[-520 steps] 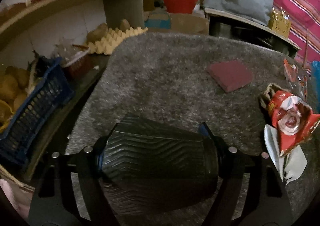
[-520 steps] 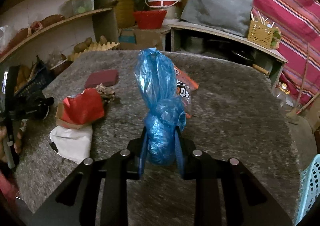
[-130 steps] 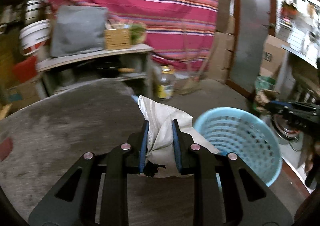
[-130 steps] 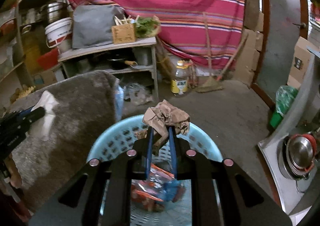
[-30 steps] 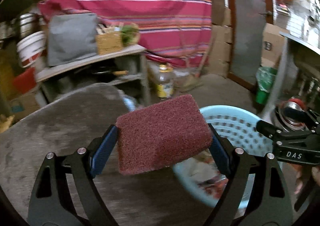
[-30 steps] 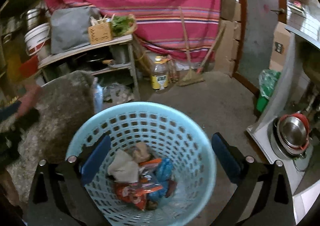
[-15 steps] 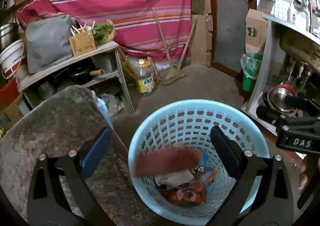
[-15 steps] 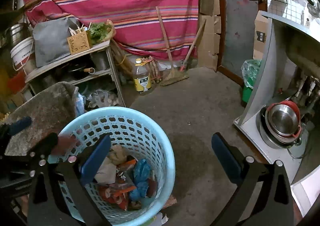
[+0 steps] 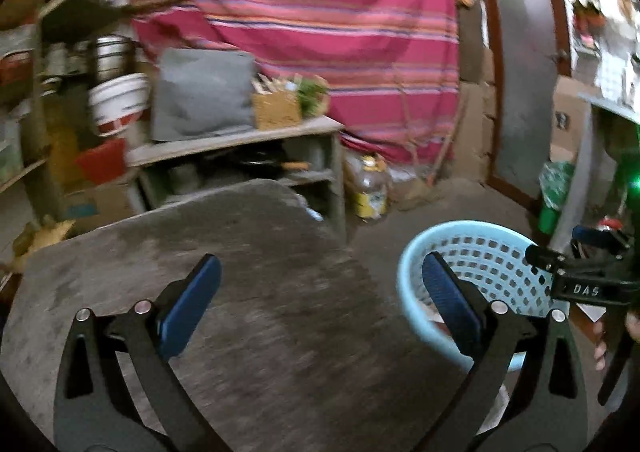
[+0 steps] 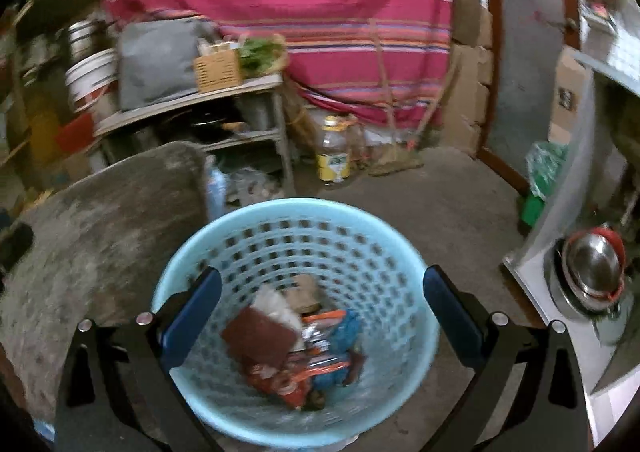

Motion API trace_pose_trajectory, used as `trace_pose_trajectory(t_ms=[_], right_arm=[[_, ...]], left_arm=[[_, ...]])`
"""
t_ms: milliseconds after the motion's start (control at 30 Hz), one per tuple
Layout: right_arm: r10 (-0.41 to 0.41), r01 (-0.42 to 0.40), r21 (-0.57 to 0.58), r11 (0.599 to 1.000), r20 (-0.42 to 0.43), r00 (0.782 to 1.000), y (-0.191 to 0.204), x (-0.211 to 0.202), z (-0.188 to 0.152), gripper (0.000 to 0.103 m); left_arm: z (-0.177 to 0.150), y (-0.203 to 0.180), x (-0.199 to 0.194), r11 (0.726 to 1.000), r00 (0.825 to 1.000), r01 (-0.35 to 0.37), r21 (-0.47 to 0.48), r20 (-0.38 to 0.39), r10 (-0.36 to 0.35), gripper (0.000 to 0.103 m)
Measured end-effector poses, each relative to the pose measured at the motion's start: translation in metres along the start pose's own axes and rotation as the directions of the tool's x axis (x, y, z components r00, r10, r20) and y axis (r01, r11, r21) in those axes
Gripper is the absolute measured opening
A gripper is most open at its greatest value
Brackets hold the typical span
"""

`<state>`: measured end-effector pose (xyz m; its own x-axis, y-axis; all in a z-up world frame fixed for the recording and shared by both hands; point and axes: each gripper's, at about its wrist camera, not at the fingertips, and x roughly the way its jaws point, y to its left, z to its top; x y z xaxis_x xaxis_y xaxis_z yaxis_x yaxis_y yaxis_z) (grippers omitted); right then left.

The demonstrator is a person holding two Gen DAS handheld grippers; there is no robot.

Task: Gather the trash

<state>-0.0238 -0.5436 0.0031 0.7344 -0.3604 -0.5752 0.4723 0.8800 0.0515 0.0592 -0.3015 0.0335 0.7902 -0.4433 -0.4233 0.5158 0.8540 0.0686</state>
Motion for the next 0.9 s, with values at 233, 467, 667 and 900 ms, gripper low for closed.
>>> trace_pose_trajectory(t_ms=[233, 467, 667, 900], right_arm=[[0.127, -0.122, -0.051, 0.991, 0.109, 0.986, 0.064, -0.073, -0.034, 0.099], [0.160, -0.147, -0.109, 0.983, 0.116, 0.980, 0.120, -0.105, -0.079, 0.099], [0.159, -0.135, -0.145, 0.980, 0.173, 0.972, 0.155, -0.128, -0.103, 0.099], [0.189, -0.152, -0.185, 0.971, 0.204, 0.960, 0.189, -0.134, -0.109, 0.099]], left_arm=[[-0.039, 0.064, -0.084, 0.991, 0.992, -0.100, -0.088, 0.062, 0.106, 0.098], [-0.090, 0.104, -0.142, 0.975, 0.983, -0.174, -0.142, 0.042, 0.181, 0.098], [-0.118, 0.131, -0.154, 0.953, 0.962, -0.266, -0.143, 0.026, 0.272, 0.098], [-0.130, 0.156, -0.158, 0.928, 0.941, -0.328, -0.178, 0.025, 0.337, 0.098]])
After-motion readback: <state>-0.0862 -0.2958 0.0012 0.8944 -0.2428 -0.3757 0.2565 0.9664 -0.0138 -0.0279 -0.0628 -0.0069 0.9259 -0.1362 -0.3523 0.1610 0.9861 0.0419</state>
